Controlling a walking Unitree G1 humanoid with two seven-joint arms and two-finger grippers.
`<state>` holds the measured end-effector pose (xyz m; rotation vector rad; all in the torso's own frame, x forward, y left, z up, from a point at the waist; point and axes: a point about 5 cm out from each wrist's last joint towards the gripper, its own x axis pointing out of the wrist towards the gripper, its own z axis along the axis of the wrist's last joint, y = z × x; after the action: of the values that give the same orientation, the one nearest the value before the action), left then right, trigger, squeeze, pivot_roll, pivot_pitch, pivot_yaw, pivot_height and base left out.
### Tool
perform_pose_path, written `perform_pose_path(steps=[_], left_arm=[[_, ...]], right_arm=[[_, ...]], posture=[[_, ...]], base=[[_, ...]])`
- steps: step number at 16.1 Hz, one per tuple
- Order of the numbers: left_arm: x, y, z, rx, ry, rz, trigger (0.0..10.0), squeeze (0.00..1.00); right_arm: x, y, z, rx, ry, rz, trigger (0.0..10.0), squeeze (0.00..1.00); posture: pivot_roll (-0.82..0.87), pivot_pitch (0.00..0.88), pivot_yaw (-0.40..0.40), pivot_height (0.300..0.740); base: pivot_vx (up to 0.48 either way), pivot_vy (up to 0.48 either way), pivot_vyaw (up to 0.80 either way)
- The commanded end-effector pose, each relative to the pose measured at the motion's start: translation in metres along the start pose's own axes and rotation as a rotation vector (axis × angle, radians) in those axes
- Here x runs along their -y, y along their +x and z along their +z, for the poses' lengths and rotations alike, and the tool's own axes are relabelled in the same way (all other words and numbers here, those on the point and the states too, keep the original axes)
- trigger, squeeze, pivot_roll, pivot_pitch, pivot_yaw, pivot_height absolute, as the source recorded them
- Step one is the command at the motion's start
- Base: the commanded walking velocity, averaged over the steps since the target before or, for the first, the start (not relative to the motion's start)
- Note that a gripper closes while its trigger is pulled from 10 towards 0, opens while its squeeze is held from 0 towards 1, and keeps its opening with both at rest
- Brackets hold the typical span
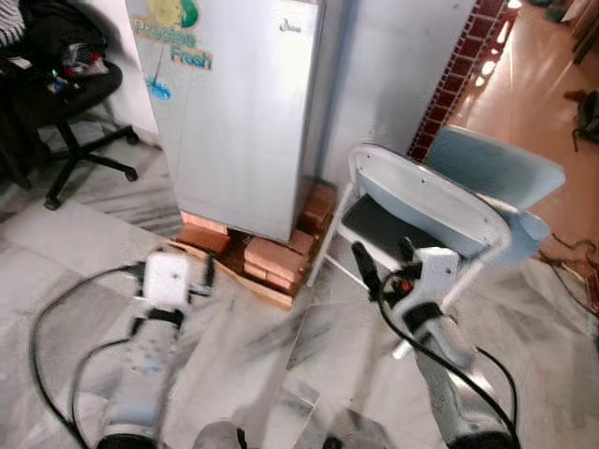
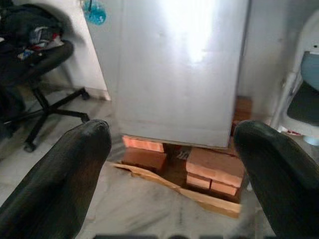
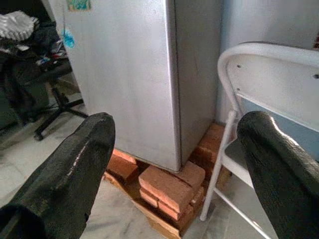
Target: Restocking fridge
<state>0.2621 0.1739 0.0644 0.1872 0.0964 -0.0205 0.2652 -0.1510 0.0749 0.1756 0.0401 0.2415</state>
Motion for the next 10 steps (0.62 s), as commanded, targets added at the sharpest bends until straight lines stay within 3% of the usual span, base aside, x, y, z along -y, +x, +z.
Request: perform_pose_path(steps=[1,10], left_arm=[[-0.0023,-0.0023,-0.0047,-0.017,0.006,0.012,10.0,0.0],[-0.0024,-0.0019,-0.0062,-0.02,0.013,0.006,10.0,0.0]], right_arm=[[0.0007,0.0003,0.0022,0.011,-0.003,0.002,10.0,0.0],[-0.0031,0.0021,0.0021,0.021,0.019,0.01,10.0,0.0]], posture=[[0.1,0.049,-0.05,0.74],[0.1,0.044,-0.048,0.74]], base=[[0.0,0.0,0.77],[0.0,0.0,0.77]])
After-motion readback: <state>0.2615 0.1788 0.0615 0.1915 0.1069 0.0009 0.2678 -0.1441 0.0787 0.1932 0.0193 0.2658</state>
